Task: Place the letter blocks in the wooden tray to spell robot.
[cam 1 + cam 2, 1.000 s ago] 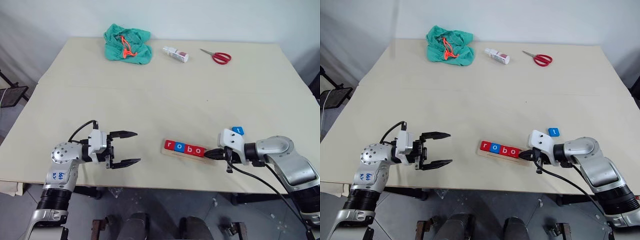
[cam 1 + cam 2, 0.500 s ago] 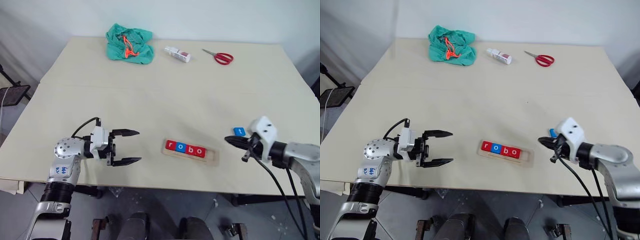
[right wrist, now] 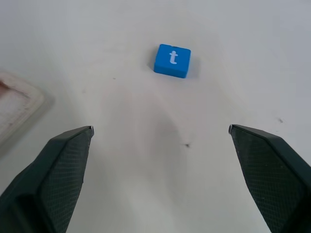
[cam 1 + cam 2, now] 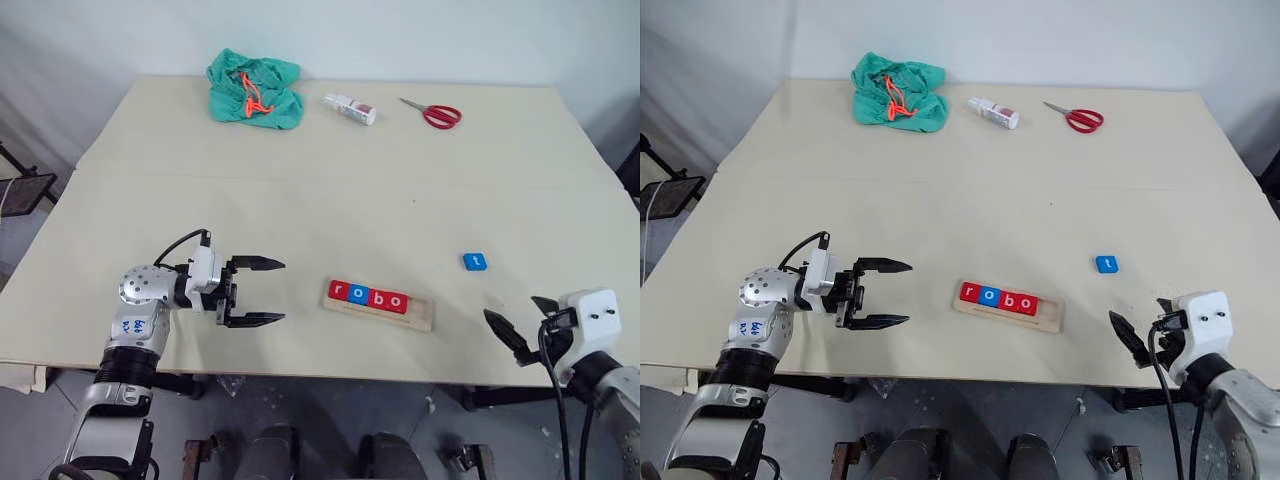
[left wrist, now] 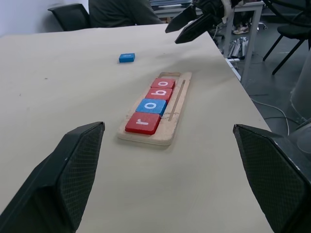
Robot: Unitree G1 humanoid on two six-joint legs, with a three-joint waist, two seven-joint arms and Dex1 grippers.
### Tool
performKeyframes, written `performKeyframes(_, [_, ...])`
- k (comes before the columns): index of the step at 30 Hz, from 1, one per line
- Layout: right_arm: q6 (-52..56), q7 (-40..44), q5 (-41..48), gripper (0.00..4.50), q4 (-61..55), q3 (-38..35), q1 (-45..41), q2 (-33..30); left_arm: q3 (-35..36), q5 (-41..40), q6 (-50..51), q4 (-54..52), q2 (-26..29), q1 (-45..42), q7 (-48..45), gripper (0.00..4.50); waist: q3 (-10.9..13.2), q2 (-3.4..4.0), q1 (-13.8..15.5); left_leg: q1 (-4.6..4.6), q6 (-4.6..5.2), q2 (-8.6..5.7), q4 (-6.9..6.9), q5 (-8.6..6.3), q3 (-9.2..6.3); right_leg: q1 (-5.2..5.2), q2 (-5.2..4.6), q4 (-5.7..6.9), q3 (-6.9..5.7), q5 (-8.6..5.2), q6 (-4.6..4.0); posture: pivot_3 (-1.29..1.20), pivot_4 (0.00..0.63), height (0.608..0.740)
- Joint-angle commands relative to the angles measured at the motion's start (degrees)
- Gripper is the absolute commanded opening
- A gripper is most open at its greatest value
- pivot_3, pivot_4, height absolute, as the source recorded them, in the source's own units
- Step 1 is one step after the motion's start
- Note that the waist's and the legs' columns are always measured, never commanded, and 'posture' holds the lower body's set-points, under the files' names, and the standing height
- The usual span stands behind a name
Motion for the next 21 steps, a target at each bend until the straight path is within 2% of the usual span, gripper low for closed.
performKeyframes(1, [0.05,-2.05,1.61,4.48,-2.92,-1.77,-0.07,0.26,0.17,0.06,-0.84,-0.25,-0.13,-1.03,-0.84,4.50,0.00,0.00,0.00,0.00,0.00,-0.01,0.00,0.00,0.00,0.00,0.00,0.00,0.01,0.00,0.00,0.00,0.150,0.740])
performKeyframes(10, [2.13,-6.07,3.02,4.48,-1.67,0.02,-4.72,-0.42,0.87,-0.32,0.01,-1.89,0.73,-0.03,-0.64,4.50,0.00,0.00,-0.07,0.00,0.00,0.00,0.00,0.00,-0.01,0.00,0.00,0.00,0.00,0.00,0.00,0.00,0.150,0.740])
performKeyframes(14, [4.41,-8.04,1.66,4.48,4.98,3.61,-12.38,-1.13,1.38,-0.41,0.35,-3.50,1.31,1.31,0.12,4.50,0.00,0.00,-0.46,0.01,0.00,0.02,0.00,0.00,0.00,-0.01,0.01,0.02,0.01,0.00,0.00,0.00,0.150,0.740])
performKeyframes(21, [-0.73,-8.35,-3.16,4.48,21.48,10.00,-25.29,-1.27,2.14,-0.71,1.36,-8.08,1.90,4.73,2.55,4.50,0.00,0.01,-1.15,-0.02,0.00,-0.02,-0.04,0.00,-0.08,-0.03,-0.02,0.04,-0.02,0.00,0.00,0.00,0.150,0.740])
